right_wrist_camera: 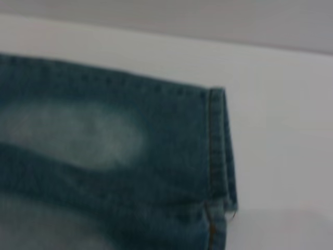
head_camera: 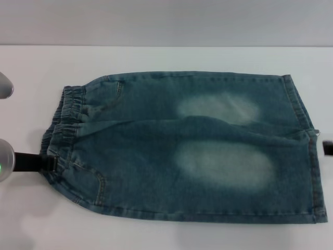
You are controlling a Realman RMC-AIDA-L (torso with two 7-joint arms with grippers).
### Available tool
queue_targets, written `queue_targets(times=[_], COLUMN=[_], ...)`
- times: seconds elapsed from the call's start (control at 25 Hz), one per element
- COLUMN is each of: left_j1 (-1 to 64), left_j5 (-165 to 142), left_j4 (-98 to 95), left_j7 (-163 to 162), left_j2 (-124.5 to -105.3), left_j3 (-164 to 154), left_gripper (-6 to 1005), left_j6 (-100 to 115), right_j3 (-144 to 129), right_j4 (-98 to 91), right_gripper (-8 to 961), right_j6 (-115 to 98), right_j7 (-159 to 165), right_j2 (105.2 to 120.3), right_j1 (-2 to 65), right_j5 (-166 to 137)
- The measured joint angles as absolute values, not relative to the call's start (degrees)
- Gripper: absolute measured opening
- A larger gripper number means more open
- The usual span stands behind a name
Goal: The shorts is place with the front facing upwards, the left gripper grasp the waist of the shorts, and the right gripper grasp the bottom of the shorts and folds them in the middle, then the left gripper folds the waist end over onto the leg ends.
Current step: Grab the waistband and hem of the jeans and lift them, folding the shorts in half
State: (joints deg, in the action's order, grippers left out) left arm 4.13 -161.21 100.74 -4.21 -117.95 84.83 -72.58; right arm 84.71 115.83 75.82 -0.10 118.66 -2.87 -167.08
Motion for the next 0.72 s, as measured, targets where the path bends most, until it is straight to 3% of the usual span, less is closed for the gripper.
queue_targets(times=[0.72], left_j1=[6.39], left_j5=[-161.6], left_j4=[99.78], left_j7=[-4.18], left_j2=[-117.85], left_j3=[85.54], left_gripper=[57], left_j6=[-74.14], right_j3=[78.55], right_j4=[115.98], right_gripper=[749], right_j6=[81.46], right_j7=[0.14], right_j2=[118.7], right_j1=[-4.69], right_j5=[-167.07])
